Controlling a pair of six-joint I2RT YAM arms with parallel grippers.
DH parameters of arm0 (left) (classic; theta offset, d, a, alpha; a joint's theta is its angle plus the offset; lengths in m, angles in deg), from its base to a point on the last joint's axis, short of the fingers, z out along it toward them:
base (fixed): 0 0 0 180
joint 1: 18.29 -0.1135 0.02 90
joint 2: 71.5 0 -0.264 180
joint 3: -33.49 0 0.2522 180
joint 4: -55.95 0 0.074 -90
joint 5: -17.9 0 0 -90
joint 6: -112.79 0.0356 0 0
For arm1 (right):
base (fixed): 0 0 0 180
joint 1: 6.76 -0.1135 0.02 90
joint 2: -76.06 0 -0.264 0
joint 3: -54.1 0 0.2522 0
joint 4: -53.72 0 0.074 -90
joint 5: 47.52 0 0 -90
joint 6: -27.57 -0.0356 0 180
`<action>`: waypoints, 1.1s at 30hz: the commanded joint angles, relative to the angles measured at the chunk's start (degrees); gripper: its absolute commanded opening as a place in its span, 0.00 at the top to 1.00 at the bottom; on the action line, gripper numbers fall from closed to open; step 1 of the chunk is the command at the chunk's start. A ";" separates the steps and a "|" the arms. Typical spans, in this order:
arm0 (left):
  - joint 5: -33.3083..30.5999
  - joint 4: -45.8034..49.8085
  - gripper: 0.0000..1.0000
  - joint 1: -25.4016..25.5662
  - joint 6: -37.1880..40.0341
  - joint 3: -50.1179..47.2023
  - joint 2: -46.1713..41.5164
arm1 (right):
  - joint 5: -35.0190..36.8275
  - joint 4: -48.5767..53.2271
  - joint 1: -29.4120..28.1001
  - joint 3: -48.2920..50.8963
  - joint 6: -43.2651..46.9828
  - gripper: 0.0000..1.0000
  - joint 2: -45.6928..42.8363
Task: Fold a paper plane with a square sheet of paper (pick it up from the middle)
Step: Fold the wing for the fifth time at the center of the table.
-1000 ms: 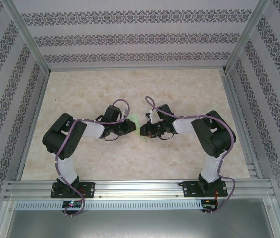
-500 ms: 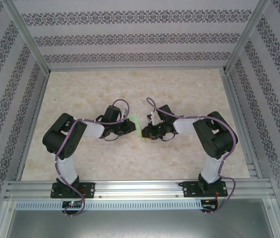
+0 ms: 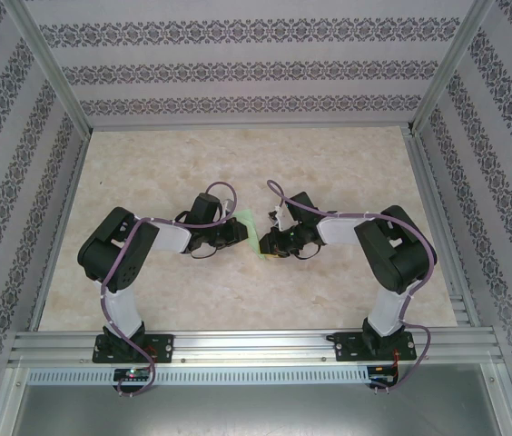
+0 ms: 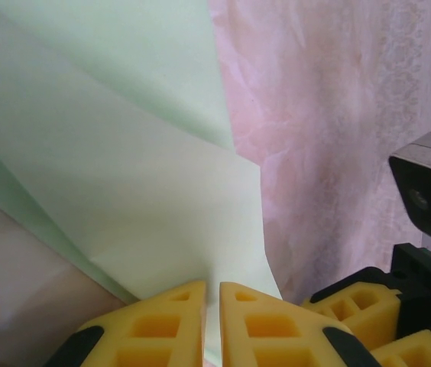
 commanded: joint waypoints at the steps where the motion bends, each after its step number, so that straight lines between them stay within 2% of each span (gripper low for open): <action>1: -2.92 4.48 0.86 0.75 -0.04 -0.10 1.61 | 0.58 2.05 -0.76 -0.02 1.57 0.81 -2.86; 20: -2.90 4.26 0.86 0.70 -0.33 -0.70 1.75 | 2.12 2.91 -2.61 0.33 3.24 0.90 2.53; 24: -2.96 4.23 0.86 0.77 -0.42 -0.59 1.74 | 1.62 3.01 -2.61 0.21 3.22 0.90 1.79; 28: -3.12 4.55 0.86 0.70 -0.42 -0.55 1.75 | 1.54 3.83 -2.61 0.48 3.30 0.85 -1.04; 33: -3.22 4.65 0.86 0.75 -0.33 -0.56 1.84 | 2.01 5.12 -2.59 1.00 3.64 0.85 -2.60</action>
